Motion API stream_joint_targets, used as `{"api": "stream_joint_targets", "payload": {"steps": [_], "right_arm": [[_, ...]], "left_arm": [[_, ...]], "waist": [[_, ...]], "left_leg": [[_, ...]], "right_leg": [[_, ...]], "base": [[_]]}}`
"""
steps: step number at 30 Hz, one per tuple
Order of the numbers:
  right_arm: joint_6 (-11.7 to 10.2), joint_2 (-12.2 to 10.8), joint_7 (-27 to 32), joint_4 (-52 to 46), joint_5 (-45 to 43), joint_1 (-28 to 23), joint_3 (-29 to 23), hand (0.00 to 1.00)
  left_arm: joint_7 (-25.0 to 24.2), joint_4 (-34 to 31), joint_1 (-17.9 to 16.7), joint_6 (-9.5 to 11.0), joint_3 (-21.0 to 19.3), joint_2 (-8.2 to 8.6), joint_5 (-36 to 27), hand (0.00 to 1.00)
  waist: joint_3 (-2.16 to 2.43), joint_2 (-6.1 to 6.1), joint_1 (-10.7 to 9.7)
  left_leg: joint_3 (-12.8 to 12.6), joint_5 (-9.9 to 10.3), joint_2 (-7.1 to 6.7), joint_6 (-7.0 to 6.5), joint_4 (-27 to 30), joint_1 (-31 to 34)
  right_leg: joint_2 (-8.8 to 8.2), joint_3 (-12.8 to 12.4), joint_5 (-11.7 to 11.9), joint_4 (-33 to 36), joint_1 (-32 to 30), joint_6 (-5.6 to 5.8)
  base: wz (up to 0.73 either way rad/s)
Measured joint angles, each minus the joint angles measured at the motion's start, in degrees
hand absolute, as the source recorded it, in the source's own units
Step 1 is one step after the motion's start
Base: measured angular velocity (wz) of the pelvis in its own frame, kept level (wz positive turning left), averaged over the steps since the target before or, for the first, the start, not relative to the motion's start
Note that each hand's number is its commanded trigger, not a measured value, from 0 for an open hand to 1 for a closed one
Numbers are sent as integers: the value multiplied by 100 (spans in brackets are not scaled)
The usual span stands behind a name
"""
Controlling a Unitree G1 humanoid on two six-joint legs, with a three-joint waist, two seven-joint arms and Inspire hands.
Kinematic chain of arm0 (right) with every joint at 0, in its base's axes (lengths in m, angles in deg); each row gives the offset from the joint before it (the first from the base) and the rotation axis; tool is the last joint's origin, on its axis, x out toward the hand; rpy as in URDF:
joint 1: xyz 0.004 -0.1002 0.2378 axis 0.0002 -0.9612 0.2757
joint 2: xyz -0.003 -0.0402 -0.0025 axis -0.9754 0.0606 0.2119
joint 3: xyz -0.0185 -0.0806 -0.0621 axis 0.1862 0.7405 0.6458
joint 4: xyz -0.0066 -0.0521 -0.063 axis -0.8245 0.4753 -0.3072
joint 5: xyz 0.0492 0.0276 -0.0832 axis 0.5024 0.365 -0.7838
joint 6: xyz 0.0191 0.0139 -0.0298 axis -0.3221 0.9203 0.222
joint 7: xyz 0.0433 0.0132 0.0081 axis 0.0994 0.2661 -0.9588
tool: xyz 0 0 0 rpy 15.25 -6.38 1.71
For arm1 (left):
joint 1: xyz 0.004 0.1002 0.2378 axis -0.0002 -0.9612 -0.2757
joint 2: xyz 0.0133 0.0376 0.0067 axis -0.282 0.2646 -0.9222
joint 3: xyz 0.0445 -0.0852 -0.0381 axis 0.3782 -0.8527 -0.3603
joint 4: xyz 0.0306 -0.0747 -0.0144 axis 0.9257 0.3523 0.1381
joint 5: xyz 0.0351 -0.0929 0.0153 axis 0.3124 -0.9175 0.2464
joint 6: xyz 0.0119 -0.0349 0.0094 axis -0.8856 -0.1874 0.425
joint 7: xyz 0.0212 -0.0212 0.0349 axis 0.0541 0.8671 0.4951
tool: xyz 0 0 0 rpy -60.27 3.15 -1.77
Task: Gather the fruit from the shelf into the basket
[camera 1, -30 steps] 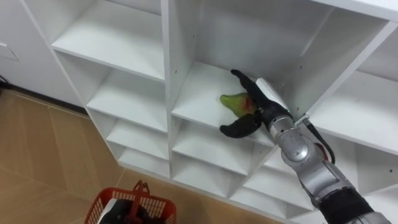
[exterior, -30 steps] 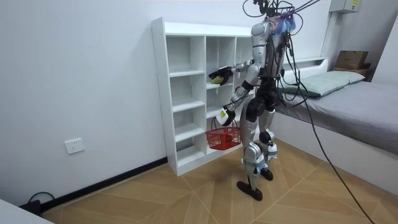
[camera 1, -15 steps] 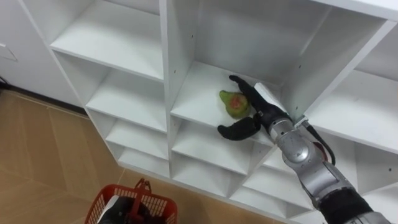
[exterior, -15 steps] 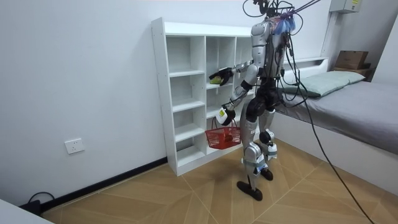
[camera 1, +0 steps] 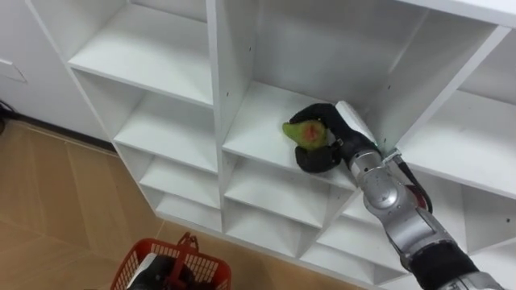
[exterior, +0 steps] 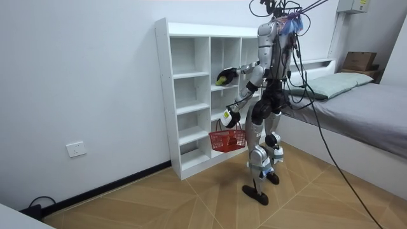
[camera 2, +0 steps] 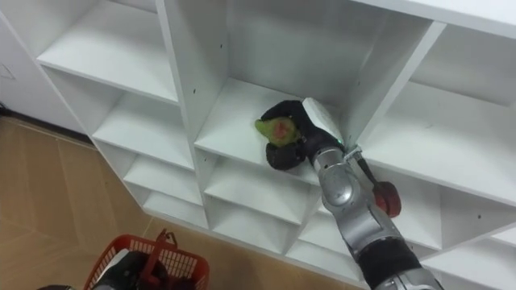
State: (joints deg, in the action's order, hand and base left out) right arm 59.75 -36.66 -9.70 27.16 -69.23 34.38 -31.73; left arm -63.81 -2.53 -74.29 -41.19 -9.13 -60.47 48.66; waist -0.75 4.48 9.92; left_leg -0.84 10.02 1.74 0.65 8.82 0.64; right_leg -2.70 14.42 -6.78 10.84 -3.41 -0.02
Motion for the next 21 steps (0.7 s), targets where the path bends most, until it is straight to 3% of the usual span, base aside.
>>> {"api": "stream_joint_targets", "payload": {"steps": [21], "right_arm": [[53,-73,-133,-7,-153,-4,-12,100]], "left_arm": [[-1,-1,5,0,-2,7,10,100]], "waist": [[-13,-21,-21]], "left_leg": [[-6,0,3,0,-7,1]], "right_leg": [[6,-11,0,-7,-1,0]], "base": [[0]]}}
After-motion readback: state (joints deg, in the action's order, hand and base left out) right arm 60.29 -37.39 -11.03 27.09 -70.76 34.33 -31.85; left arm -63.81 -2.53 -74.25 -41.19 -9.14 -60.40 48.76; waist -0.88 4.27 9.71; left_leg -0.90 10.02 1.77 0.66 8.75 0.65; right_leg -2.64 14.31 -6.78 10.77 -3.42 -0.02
